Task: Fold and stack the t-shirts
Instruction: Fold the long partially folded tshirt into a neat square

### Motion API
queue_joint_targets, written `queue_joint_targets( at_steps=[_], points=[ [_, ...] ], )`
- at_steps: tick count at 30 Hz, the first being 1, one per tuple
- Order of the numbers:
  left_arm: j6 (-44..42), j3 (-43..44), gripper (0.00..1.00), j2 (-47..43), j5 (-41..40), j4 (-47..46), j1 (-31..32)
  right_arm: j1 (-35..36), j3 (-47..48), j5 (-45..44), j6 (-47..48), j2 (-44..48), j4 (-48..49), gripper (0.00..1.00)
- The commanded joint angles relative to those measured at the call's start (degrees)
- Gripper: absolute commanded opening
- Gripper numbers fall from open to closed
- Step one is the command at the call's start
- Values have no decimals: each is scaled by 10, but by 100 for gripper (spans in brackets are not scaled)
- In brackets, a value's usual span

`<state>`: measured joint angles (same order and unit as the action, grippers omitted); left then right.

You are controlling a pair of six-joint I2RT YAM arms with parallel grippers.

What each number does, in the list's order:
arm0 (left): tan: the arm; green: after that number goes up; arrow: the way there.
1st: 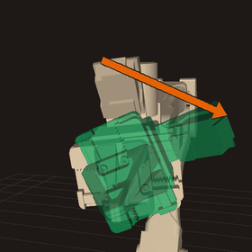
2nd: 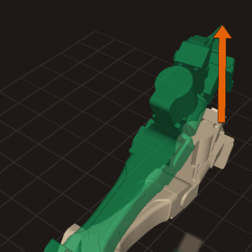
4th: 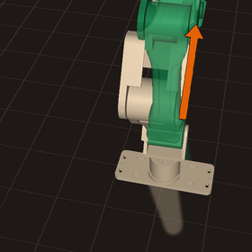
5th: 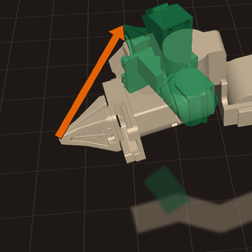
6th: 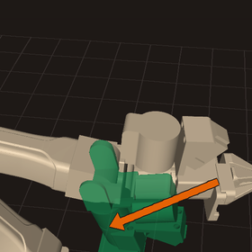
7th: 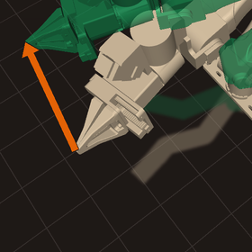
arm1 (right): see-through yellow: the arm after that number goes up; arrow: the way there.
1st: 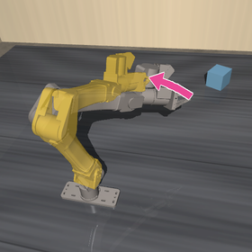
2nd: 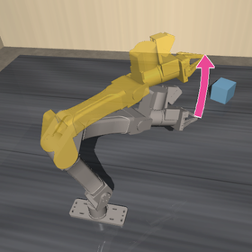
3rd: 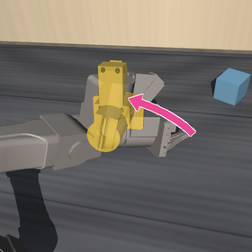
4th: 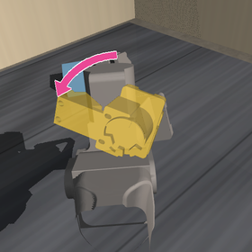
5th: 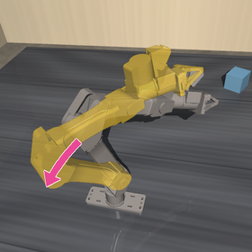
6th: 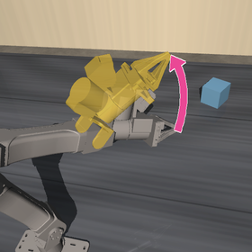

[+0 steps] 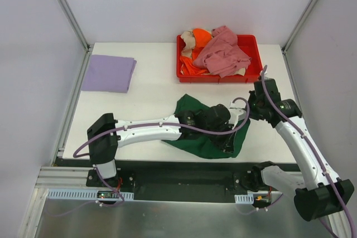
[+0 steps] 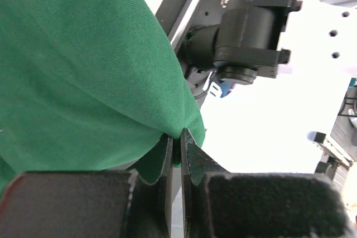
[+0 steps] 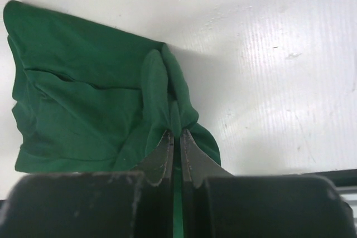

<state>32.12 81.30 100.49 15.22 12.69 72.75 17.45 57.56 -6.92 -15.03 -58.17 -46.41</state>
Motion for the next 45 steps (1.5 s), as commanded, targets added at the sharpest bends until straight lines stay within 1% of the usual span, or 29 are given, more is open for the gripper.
queue_joint_targets(
  at_steps=[1, 4, 10, 13, 20, 25, 29, 30, 31, 35, 39, 45],
  points=[
    [26, 3, 0, -25, 59, -77, 2, -8, 66, -36, 27, -7, -62, 3],
    [32, -21, 0, -48, 39, -89, -2, -8, 87, -11, 31, -26, -63, 2],
    [63, -108, 0, -101, 47, -123, -51, 12, 107, 20, 15, -48, -28, 0],
    [73, -148, 0, -128, 60, -146, -70, 30, 129, 9, 8, -76, -22, 1],
    [77, -227, 0, -198, 39, -150, -102, 95, 195, -12, -11, -164, 0, 0],
    [89, -293, 0, -266, 20, -148, -126, 129, 249, -15, -22, -226, 7, 1],
    [83, -332, 0, -322, -18, -130, -138, 154, 294, -16, -24, -277, 9, 1],
    [84, -342, 0, -328, -26, -107, -144, 159, 301, -16, -24, -290, 11, 1],
    [87, -351, 0, -335, -26, -103, -152, 164, 309, -14, -25, -302, 17, 1],
    [103, -399, 0, -346, -10, -100, -199, 180, 326, 8, -26, -347, 55, 1],
    [109, -428, 0, -345, -5, -99, -230, 192, 348, 10, -30, -390, 77, 1],
    [100, -454, 0, -346, -14, -91, -271, 200, 339, 19, -33, -425, 159, 1]
  ],
)
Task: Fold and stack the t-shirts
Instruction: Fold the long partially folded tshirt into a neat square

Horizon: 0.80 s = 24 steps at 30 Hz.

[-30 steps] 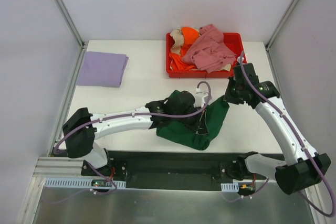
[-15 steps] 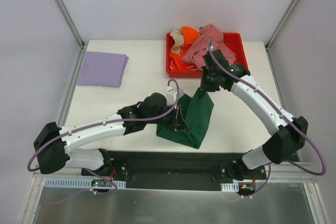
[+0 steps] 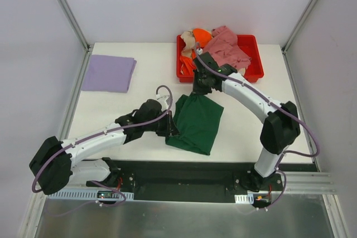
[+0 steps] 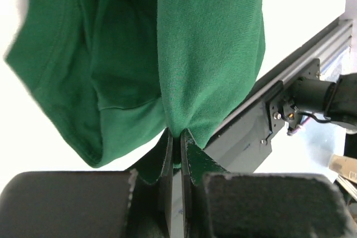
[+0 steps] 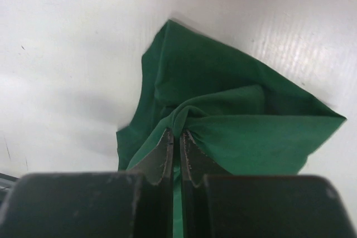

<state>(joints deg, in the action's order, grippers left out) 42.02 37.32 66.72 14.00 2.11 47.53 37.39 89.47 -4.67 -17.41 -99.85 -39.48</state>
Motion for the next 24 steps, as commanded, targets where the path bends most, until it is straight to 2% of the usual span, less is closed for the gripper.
queue_joint_targets(
  at_steps=[1, 10, 12, 19, 22, 23, 24],
  points=[
    [0, -15, 0, -5, 1, 15, -25, 1, 21, -3, -10, -17, 96, 1],
    [8, -37, 0, -9, 6, 23, -50, 1, 58, 25, -15, -95, 113, 2],
    [10, -40, 5, -14, -3, 26, -54, 1, 62, 40, -17, -112, 128, 2],
    [17, -48, 9, -17, -3, 42, -67, 2, 73, 64, -36, -152, 156, 5],
    [21, -52, 23, -31, -18, 49, -67, 4, 83, 77, -34, -166, 158, 14],
    [19, -52, 32, -35, -19, 58, -68, 4, 87, 80, -33, -169, 157, 19],
    [18, -50, 45, -45, -19, 65, -68, 4, 91, 82, -32, -173, 154, 28]
  ],
)
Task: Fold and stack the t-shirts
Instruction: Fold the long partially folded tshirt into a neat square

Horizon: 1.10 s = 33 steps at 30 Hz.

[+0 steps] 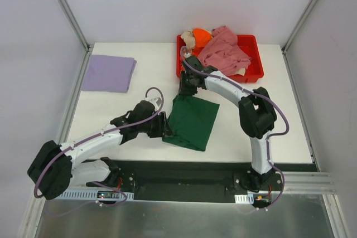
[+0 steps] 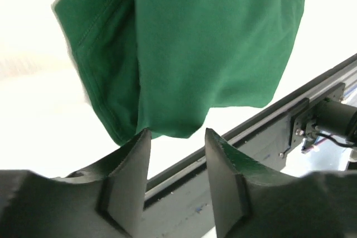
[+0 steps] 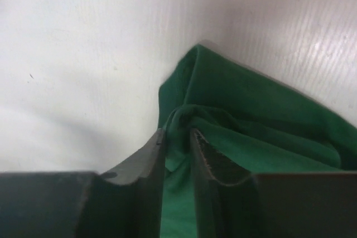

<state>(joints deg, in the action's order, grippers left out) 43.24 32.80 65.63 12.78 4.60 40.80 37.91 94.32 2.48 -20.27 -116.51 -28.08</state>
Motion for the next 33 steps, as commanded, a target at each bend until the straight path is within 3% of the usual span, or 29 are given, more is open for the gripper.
queue_joint_targets(
  at_steps=[1, 3, 6, 7, 9, 15, 19, 23, 33],
  points=[
    [4, -5, 55, -46, -7, 44, -1, 0, 48, 9, 0, -7, 35, 40],
    [3, -3, 71, -70, -19, 58, -1, -1, 64, 10, 5, -4, 22, 61],
    [-3, 13, 86, -104, -28, 80, 0, -1, 69, 19, 22, 21, 18, 82],
    [-2, 19, 91, -116, -26, 82, 0, 0, 67, 22, 30, 34, 14, 96],
    [1, 31, 99, -131, -15, 80, 0, 0, 49, 14, 33, 71, 6, 96],
    [3, 85, 99, -60, 60, -4, 2, -9, -137, 7, 5, 232, 53, 96],
    [15, 122, 99, 37, 109, -81, 6, -46, -230, 28, -16, 277, 67, 96],
    [32, 144, 99, 122, 145, -136, 24, -72, -268, 38, -10, 267, 66, 96],
    [20, 92, 99, 202, 53, -87, 0, -78, -227, 92, 3, 125, 77, 96]
  ],
)
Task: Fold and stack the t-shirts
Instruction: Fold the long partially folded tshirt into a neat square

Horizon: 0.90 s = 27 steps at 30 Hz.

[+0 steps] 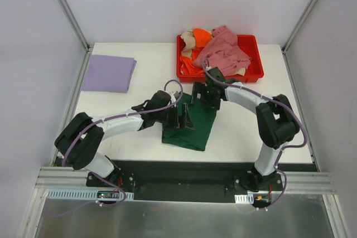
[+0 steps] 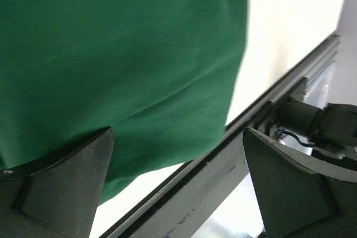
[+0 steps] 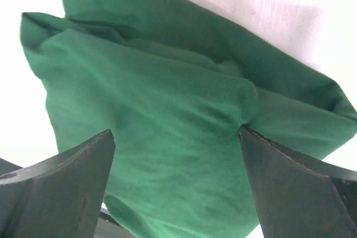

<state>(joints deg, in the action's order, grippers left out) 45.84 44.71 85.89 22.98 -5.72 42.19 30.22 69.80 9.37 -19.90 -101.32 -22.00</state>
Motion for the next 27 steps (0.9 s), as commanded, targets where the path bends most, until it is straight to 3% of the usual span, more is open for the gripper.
queue_joint_targets(
  at_steps=[1, 8, 13, 16, 19, 27],
  points=[
    [-9, -36, 99, -3, -63, 22, -21, -1, 9, 21, -6, -27, 19, 96],
    [-37, -20, 99, 22, -77, 45, -70, 17, -165, -1, -128, 71, 82, 96],
    [-59, 25, 99, 14, -111, 55, -91, 108, -314, -54, -264, 174, 142, 96],
    [-69, 41, 98, -6, -116, 85, -96, 162, -353, -120, -327, 239, 166, 96],
    [-77, 50, 98, -43, -115, 118, -96, 204, -338, -237, -323, 318, 118, 96],
    [-49, -29, 99, -235, -155, 204, -95, 202, -312, -383, -195, 451, 44, 96]
  ],
)
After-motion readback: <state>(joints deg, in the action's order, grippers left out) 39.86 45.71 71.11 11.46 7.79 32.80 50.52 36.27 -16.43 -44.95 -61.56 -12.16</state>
